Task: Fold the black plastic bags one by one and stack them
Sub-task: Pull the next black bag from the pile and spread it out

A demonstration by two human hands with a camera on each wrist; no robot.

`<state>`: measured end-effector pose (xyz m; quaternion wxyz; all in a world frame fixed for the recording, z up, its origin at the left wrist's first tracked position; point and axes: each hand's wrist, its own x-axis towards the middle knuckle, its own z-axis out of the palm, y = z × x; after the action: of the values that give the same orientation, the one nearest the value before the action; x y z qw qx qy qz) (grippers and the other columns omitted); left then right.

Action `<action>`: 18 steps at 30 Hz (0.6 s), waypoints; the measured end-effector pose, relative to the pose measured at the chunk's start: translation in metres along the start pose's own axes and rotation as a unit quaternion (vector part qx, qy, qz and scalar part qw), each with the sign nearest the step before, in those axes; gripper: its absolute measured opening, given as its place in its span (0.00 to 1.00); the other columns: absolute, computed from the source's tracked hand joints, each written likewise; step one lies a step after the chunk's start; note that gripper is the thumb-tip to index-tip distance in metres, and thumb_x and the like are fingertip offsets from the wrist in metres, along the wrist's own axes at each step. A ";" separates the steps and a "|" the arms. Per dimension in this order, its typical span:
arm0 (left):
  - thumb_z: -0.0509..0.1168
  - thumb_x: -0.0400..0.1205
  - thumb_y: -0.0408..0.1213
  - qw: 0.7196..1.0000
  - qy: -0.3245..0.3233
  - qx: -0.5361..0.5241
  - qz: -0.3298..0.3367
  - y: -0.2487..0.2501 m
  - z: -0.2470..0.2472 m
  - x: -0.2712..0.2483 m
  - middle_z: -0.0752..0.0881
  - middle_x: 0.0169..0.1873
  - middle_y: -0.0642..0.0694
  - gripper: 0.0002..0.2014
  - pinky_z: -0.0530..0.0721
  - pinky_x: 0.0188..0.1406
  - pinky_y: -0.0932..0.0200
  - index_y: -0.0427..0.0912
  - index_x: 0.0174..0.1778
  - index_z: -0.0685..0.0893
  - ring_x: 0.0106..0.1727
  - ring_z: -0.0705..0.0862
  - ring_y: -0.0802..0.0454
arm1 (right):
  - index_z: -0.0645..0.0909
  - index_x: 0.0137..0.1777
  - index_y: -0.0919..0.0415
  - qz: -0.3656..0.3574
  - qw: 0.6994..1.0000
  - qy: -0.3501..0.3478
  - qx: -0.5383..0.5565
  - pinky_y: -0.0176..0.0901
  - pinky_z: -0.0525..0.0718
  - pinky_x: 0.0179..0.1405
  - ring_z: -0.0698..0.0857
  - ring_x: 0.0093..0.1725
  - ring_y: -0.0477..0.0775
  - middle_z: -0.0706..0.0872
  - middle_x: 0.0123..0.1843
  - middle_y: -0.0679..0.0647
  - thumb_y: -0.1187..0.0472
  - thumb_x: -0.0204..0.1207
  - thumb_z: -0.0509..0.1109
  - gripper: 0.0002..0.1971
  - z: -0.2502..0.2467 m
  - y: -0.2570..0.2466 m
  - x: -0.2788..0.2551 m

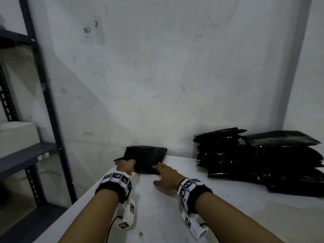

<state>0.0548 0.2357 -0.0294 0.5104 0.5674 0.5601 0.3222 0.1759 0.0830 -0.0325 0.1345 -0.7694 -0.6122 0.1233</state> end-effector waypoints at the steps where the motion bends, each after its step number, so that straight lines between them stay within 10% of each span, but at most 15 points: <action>1: 0.67 0.80 0.30 0.998 -0.013 -0.054 -0.024 0.002 0.003 0.008 0.72 0.71 0.27 0.33 0.78 0.60 0.47 0.22 0.76 0.59 0.70 0.75 0.33 | 0.52 0.86 0.51 0.002 1.000 -0.005 -0.016 0.54 0.58 0.80 0.55 0.84 0.57 0.49 0.87 0.56 0.48 0.82 0.65 0.37 0.000 -0.001 0.008; 7: 0.81 0.55 0.48 0.967 0.000 -0.244 -0.078 -0.024 0.042 0.094 0.71 0.73 0.31 0.65 0.78 0.67 0.41 0.35 0.80 0.47 0.67 0.78 0.33 | 0.41 0.86 0.44 0.024 0.997 -0.060 -0.039 0.60 0.57 0.79 0.59 0.84 0.59 0.54 0.87 0.55 0.46 0.82 0.63 0.40 0.000 0.004 0.036; 12: 0.78 0.64 0.56 0.979 0.001 -0.195 -0.063 -0.024 0.046 0.069 0.80 0.65 0.29 0.48 0.78 0.68 0.40 0.26 0.71 0.73 0.65 0.80 0.32 | 0.54 0.85 0.52 0.042 0.997 -0.036 -0.061 0.61 0.68 0.75 0.69 0.77 0.64 0.62 0.81 0.59 0.43 0.80 0.65 0.39 -0.005 0.011 0.036; 15: 0.77 0.71 0.37 0.982 -0.016 -0.186 -0.011 -0.006 0.043 0.022 0.85 0.55 0.30 0.29 0.83 0.62 0.44 0.22 0.62 0.80 0.57 0.84 0.33 | 0.69 0.74 0.57 0.049 0.998 0.022 -0.016 0.53 0.78 0.66 0.78 0.67 0.61 0.75 0.71 0.59 0.42 0.73 0.73 0.34 -0.011 0.019 0.030; 18: 0.71 0.71 0.40 0.985 -0.044 -0.160 0.052 0.007 0.055 -0.018 0.86 0.56 0.32 0.25 0.82 0.62 0.43 0.28 0.61 0.83 0.57 0.84 0.33 | 0.70 0.69 0.54 0.067 0.996 0.059 -0.016 0.51 0.79 0.62 0.79 0.63 0.58 0.78 0.65 0.55 0.34 0.64 0.76 0.39 -0.016 0.033 0.015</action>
<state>0.1058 0.2071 -0.0341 0.6011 0.5203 0.4486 0.4083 0.2151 0.0897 -0.0298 0.1490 -0.8167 -0.5522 0.0766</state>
